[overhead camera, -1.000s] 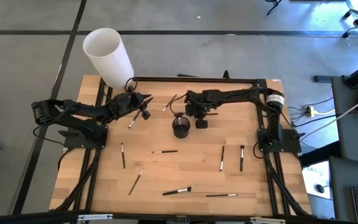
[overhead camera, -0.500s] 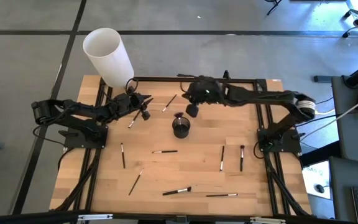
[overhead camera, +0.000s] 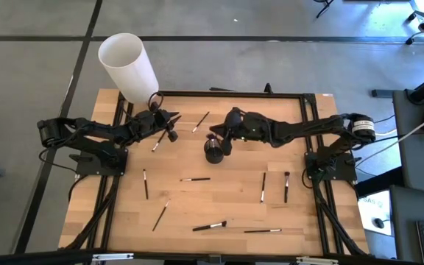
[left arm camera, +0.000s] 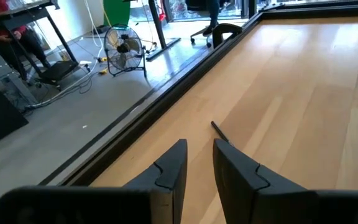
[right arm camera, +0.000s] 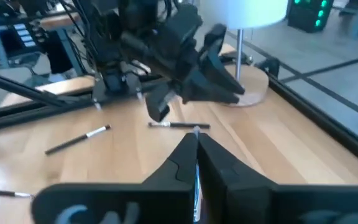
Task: Pick & Place Makeup Brushes
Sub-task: Put the eyeshadow brush into the makeup brush holder
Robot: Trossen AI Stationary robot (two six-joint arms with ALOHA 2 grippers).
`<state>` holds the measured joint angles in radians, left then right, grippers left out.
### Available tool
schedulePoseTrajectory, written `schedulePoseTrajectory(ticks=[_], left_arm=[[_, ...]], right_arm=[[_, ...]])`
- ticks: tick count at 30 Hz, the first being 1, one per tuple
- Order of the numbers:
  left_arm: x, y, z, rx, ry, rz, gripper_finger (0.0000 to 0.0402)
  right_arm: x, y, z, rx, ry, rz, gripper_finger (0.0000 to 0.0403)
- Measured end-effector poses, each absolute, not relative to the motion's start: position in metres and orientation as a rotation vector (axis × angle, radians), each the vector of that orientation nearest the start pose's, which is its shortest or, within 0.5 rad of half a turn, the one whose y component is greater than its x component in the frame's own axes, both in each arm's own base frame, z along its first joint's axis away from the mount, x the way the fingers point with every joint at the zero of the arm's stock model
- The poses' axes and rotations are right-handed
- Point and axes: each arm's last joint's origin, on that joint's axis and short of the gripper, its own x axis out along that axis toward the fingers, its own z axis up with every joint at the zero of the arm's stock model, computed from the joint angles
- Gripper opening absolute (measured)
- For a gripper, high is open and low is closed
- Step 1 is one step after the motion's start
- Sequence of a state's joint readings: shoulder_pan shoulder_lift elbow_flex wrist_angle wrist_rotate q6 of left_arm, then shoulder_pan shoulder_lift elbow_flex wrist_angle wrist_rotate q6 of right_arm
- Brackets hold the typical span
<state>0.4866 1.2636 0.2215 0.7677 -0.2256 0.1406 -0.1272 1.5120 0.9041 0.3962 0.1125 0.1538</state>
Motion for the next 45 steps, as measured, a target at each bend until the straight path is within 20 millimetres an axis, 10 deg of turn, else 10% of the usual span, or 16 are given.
schedulePoseTrajectory(ticks=[20,32,45], left_arm=[[0.18,0.103,0.148,0.102,0.331,0.701,0.0075],[0.182,0.102,0.15,0.088,0.296,0.627,0.0075],[0.181,0.101,0.144,0.064,0.359,0.646,0.0075]], right_arm=[[0.337,-0.051,0.264,0.047,0.194,-0.362,0.0059],[0.36,-0.17,0.316,-0.088,0.616,-0.352,0.0083],[0.445,-0.212,0.252,-0.168,0.828,-0.009,0.0147]])
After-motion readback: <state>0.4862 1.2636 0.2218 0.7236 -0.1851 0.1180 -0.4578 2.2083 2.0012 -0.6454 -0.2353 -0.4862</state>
